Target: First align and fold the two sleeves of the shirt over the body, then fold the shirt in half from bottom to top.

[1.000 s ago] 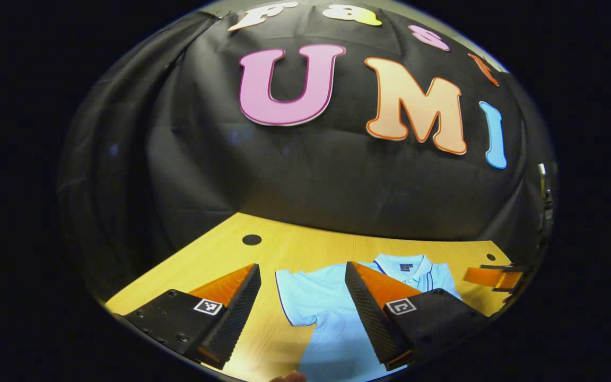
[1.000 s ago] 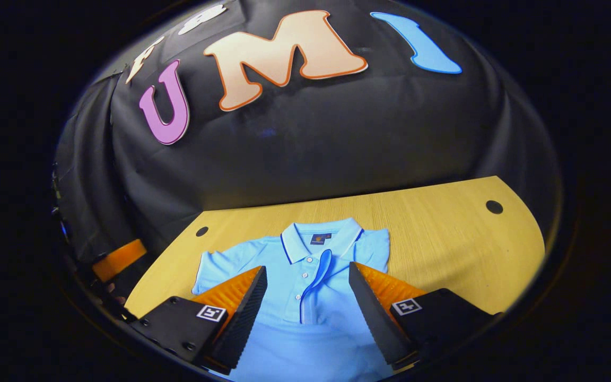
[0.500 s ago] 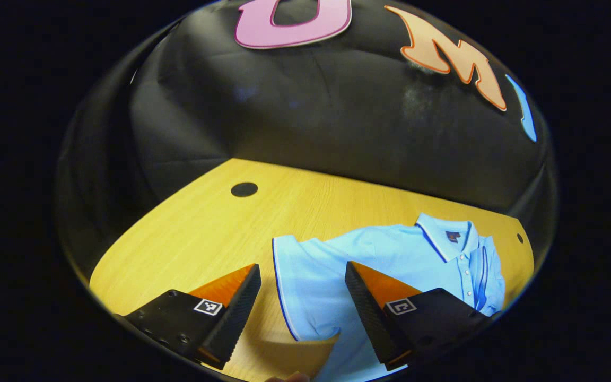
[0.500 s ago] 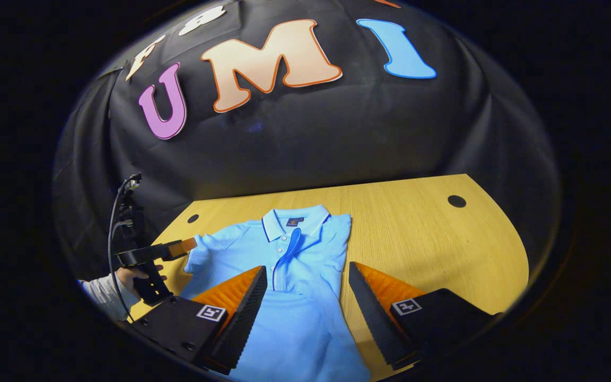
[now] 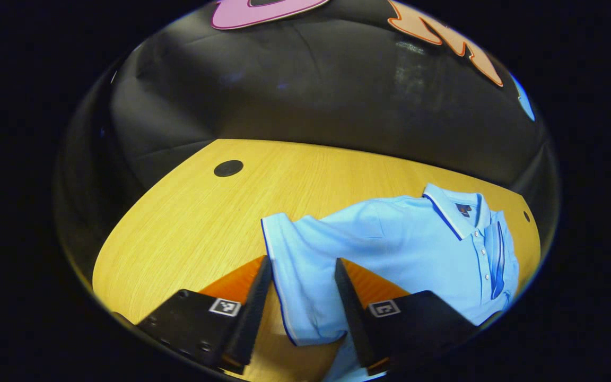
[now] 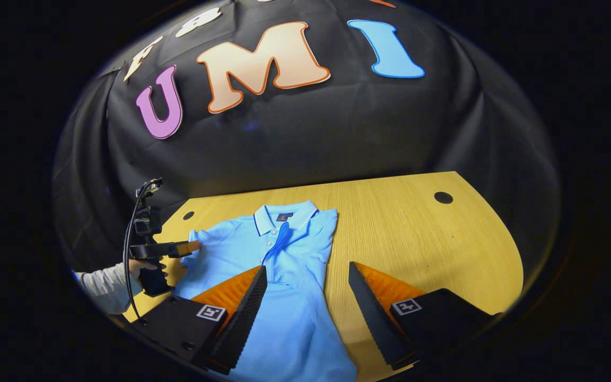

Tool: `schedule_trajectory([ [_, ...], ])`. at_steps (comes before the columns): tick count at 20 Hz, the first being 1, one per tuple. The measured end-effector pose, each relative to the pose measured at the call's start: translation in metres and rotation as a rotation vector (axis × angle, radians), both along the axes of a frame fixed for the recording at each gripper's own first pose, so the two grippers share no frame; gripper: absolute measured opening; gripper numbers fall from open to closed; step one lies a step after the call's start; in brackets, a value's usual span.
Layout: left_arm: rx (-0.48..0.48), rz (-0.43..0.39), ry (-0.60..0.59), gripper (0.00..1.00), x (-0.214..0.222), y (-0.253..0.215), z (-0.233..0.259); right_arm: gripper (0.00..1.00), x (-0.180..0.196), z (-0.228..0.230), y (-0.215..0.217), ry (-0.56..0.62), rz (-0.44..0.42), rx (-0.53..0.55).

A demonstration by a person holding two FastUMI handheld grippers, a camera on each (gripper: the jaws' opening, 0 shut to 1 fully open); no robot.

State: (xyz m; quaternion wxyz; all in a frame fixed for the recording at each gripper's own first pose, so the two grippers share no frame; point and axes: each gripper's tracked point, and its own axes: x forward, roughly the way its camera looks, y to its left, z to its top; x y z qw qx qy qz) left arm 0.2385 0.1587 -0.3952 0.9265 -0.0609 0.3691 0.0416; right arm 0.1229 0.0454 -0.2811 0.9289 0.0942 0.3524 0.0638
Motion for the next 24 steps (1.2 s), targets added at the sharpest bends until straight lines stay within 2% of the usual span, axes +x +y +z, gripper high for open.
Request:
schedule_trajectory([
  [1,-0.02,-0.016,-0.011,0.56,0.002,-0.006,0.001,0.93,-0.002,-0.002,-0.001,0.007,-0.006,0.008],
  [2,-0.049,-0.022,-0.032,0.38,0.008,-0.013,0.003,0.97,-0.006,-0.004,-0.002,0.01,-0.01,0.014],
  [4,-0.053,0.011,-0.042,0.02,0.01,-0.011,0.004,0.98,-0.009,-0.005,-0.006,0.007,-0.012,0.009],
  [5,-0.061,0.03,-0.027,0.0,0.008,-0.012,0.005,0.98,-0.01,-0.006,-0.008,0.007,-0.015,0.006],
  [6,-0.074,0.039,-0.028,0.0,0.006,-0.019,0.009,0.93,-0.012,-0.007,-0.009,0.007,-0.021,0.011],
  [7,-0.085,0.027,-0.032,0.0,0.009,-0.026,0.015,0.98,-0.013,-0.007,-0.011,0.007,-0.031,0.02],
  [8,-0.079,0.012,-0.038,0.0,0.008,-0.034,0.021,0.93,-0.013,-0.007,-0.012,0.007,-0.041,0.029],
  [9,-0.083,-0.013,-0.044,0.0,0.008,-0.046,0.03,0.98,-0.013,-0.006,-0.015,0.004,-0.05,0.035],
  [13,-0.13,-0.123,-0.089,0.0,0.017,-0.106,0.059,0.97,-0.013,-0.007,-0.02,0.001,-0.073,0.04],
  [17,-0.058,-0.201,-0.05,0.0,0.011,-0.144,0.048,0.97,-0.01,-0.013,-0.018,0.001,-0.089,0.034],
  [19,-0.063,-0.252,-0.051,0.0,0.008,-0.167,0.04,0.97,-0.011,-0.02,-0.011,0.012,-0.083,0.03],
  [21,-0.086,-0.3,-0.063,0.05,0.002,-0.183,0.036,0.97,-0.011,-0.029,-0.007,0.027,-0.08,0.019],
  [22,-0.09,-0.314,-0.076,0.19,0.001,-0.186,0.039,0.97,-0.011,-0.031,-0.003,0.029,-0.081,0.015],
  [24,-0.049,-0.302,-0.14,0.73,0.0,-0.175,0.053,0.97,-0.011,-0.03,0.002,0.017,-0.078,0.008],
])
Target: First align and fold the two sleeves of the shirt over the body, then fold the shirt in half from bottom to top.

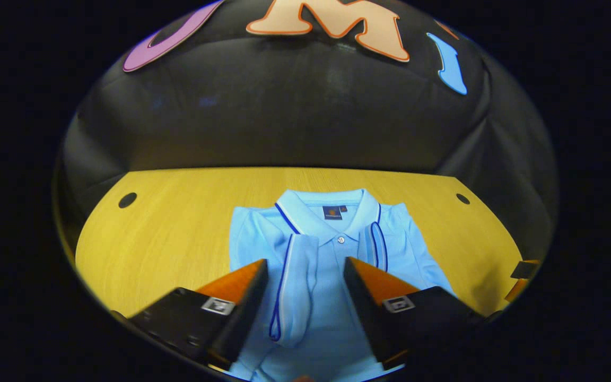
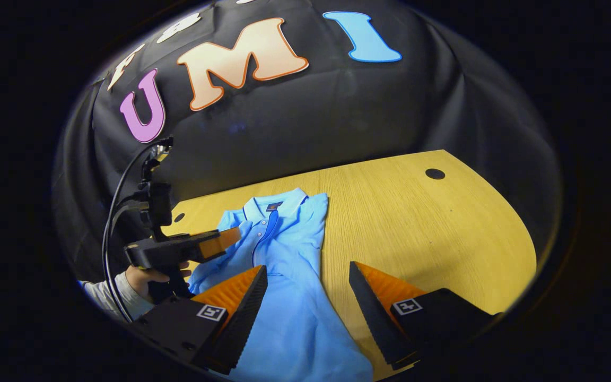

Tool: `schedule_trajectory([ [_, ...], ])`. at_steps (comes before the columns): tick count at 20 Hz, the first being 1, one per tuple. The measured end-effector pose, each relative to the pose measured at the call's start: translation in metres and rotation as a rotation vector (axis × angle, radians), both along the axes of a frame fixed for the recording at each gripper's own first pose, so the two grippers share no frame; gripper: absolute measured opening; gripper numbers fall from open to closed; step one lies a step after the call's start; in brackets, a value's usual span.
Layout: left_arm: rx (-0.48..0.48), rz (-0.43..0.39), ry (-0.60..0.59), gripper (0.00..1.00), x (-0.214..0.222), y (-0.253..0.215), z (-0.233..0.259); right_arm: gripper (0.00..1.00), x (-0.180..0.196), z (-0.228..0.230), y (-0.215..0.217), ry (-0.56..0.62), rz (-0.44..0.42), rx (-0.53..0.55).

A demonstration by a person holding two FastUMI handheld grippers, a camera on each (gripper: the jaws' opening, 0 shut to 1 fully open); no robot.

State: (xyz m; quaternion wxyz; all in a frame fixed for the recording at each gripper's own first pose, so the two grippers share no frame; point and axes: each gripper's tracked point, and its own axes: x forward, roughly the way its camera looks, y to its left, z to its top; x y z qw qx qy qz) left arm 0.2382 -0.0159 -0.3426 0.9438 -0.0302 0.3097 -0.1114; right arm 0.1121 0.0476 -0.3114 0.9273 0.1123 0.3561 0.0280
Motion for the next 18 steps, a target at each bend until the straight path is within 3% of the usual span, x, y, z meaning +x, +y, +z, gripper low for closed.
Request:
schedule_trajectory([
  [1,0.005,-0.004,-0.021,1.0,-0.003,0.003,0.004,0.97,0.0,0.001,0.001,-0.013,0.001,-0.01],
  [3,0.003,0.007,-0.047,0.94,-0.018,0.012,0.017,0.98,-0.004,0.005,0.004,-0.037,0.005,-0.023],
  [7,0.019,0.062,-0.077,0.94,-0.062,0.04,0.046,0.97,-0.028,0.017,0.007,-0.076,0.046,-0.046],
  [18,0.056,0.113,-0.064,0.93,-0.222,0.087,0.074,0.97,-0.134,0.026,-0.01,-0.072,0.127,-0.159],
])
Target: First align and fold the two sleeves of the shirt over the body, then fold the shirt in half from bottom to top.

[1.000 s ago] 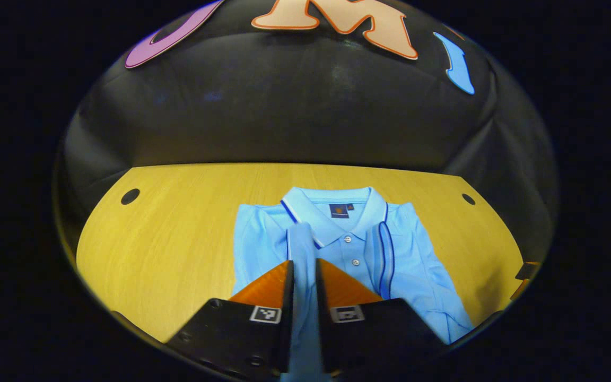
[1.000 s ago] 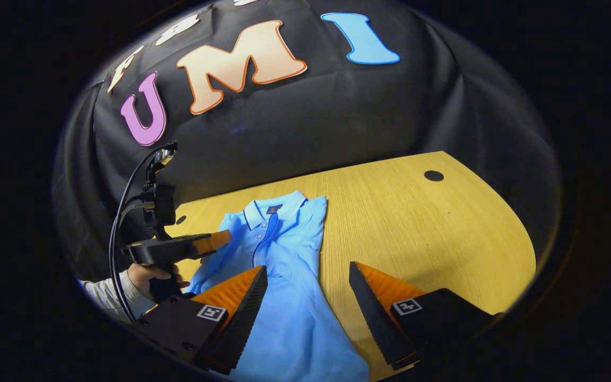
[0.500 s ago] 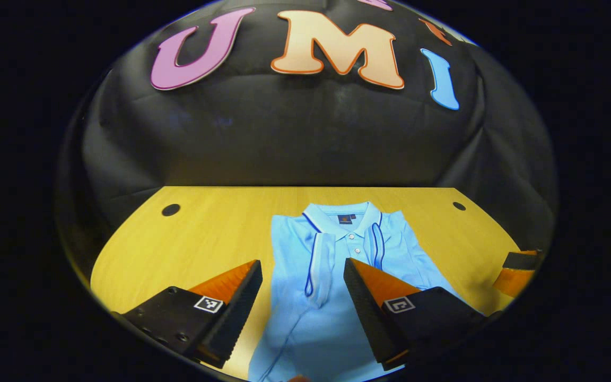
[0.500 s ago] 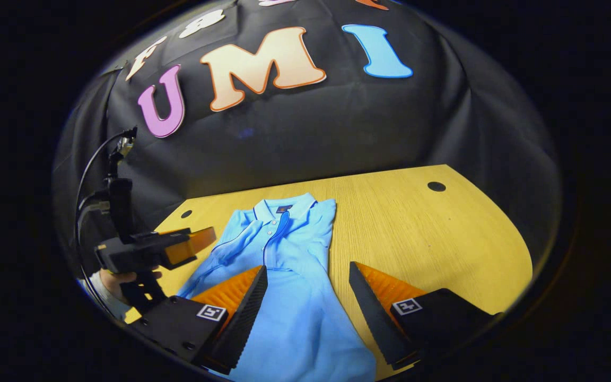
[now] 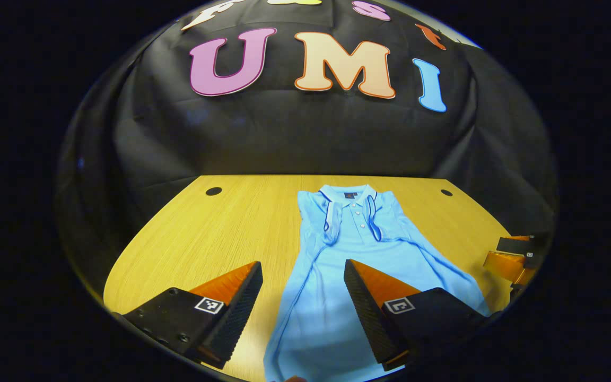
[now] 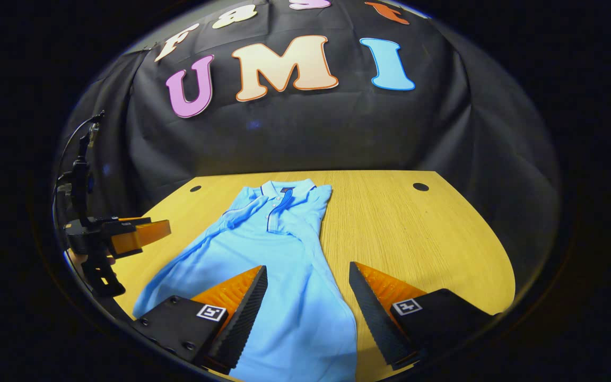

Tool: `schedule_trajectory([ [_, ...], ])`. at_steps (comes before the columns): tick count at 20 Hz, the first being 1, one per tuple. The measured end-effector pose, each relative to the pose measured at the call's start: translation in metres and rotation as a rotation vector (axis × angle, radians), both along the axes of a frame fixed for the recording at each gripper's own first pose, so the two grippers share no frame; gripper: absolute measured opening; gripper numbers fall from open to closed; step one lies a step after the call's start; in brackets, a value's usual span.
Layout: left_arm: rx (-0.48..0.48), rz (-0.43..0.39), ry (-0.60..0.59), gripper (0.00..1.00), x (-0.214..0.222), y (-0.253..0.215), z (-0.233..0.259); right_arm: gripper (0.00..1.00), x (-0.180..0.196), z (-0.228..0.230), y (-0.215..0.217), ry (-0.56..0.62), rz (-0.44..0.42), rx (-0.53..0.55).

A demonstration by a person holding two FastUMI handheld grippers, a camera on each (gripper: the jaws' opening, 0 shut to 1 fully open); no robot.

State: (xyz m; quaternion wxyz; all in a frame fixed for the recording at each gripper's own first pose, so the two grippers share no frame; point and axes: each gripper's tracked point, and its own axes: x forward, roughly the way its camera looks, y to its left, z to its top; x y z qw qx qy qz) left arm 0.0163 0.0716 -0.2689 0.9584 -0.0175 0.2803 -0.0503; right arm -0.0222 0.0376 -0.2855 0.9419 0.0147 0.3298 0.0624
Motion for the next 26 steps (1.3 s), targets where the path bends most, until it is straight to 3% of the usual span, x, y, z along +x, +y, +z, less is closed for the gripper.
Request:
schedule_trajectory([
  [13,0.017,0.016,0.168,0.94,-0.147,0.007,-0.055,0.98,-0.121,-0.055,-0.024,0.135,0.019,-0.117],
  [14,0.016,0.015,0.181,0.94,-0.155,0.006,-0.058,0.94,-0.127,-0.059,-0.025,0.145,0.018,-0.123],
  [15,0.017,0.015,0.19,0.94,-0.161,0.005,-0.064,0.99,-0.132,-0.062,-0.027,0.155,0.016,-0.131],
  [18,0.034,0.006,0.223,0.96,-0.176,0.002,-0.081,0.99,-0.146,-0.079,-0.034,0.203,0.017,-0.174],
  [20,0.032,0.01,0.256,0.95,-0.188,0.002,-0.094,0.96,-0.137,-0.079,-0.037,0.197,0.004,-0.162],
  [21,0.022,0.014,0.203,0.97,-0.18,0.0,-0.085,0.94,-0.14,-0.08,-0.036,0.211,0.008,-0.157],
  [22,0.029,0.006,0.24,0.96,-0.185,-0.002,-0.093,0.95,-0.14,-0.081,-0.035,0.213,-0.001,-0.144],
  [24,0.021,-0.017,0.206,0.98,-0.183,-0.005,-0.091,0.97,-0.144,-0.085,-0.03,0.243,-0.031,-0.087],
  [26,0.007,-0.04,0.176,0.91,-0.181,-0.008,-0.089,0.88,-0.143,-0.086,-0.021,0.246,-0.013,-0.085],
])
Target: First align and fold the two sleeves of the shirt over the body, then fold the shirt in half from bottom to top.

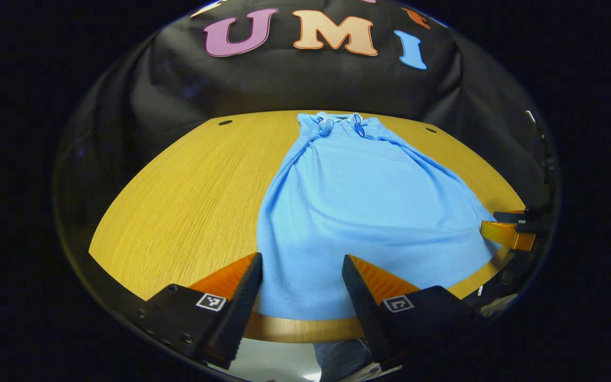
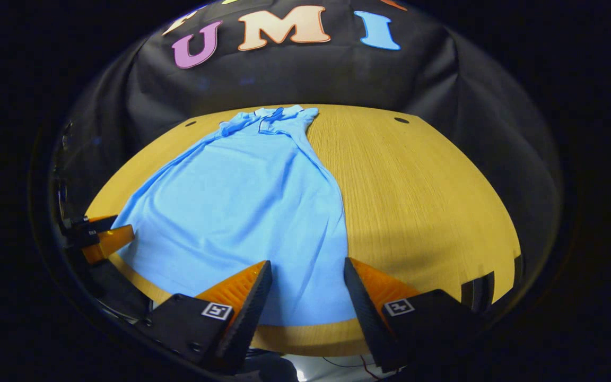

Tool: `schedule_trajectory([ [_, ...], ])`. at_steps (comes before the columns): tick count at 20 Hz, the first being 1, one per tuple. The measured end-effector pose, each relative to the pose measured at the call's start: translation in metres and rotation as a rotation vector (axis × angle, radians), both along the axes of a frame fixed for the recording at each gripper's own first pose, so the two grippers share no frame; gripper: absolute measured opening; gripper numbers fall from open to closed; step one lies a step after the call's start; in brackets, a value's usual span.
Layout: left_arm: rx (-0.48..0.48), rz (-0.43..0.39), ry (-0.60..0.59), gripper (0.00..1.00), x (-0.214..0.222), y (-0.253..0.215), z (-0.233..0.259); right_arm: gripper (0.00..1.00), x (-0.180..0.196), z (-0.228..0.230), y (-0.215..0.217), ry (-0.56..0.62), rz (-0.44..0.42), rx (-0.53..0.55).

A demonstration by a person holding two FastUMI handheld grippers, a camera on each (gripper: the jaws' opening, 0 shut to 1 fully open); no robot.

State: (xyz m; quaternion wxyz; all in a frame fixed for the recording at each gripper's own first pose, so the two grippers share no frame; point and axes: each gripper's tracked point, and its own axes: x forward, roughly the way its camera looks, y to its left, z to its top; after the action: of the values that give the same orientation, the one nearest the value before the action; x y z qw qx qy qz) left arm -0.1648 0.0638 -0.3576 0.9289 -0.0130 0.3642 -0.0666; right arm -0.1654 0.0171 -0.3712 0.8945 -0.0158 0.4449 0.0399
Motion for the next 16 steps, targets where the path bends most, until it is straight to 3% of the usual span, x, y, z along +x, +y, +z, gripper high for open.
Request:
schedule_trajectory([
  [1,-0.008,-0.007,0.012,0.86,0.0,-0.006,-0.006,0.68,0.0,0.002,0.005,-0.005,0.022,-0.001],
  [2,-0.022,-0.002,0.0,0.62,0.004,-0.01,-0.005,0.66,-0.001,0.0,0.012,0.003,0.043,0.007],
  [3,-0.036,-0.001,0.013,0.53,0.003,-0.012,-0.006,0.49,-0.002,0.001,0.017,0.002,0.055,0.018],
  [4,-0.064,0.01,0.007,0.31,0.004,-0.015,-0.004,0.32,-0.004,0.001,0.022,0.006,0.064,0.03],
  [5,-0.085,0.029,0.015,0.16,0.005,-0.018,-0.004,0.15,-0.004,0.003,0.024,0.004,0.071,0.037],
  [6,-0.084,0.025,0.029,0.01,0.006,-0.018,-0.004,0.06,-0.004,0.001,0.024,0.012,0.072,0.038],
  [7,-0.069,0.001,0.058,0.0,0.005,-0.021,-0.007,0.0,-0.003,0.001,0.025,0.027,0.066,0.047],
  [11,-0.107,0.009,0.128,0.0,0.012,-0.018,0.001,0.03,0.013,0.025,0.036,0.0,0.056,0.132],
  [16,-0.174,0.023,0.067,0.0,0.055,-0.014,0.039,0.02,0.056,0.062,0.046,-0.059,0.036,0.213],
])
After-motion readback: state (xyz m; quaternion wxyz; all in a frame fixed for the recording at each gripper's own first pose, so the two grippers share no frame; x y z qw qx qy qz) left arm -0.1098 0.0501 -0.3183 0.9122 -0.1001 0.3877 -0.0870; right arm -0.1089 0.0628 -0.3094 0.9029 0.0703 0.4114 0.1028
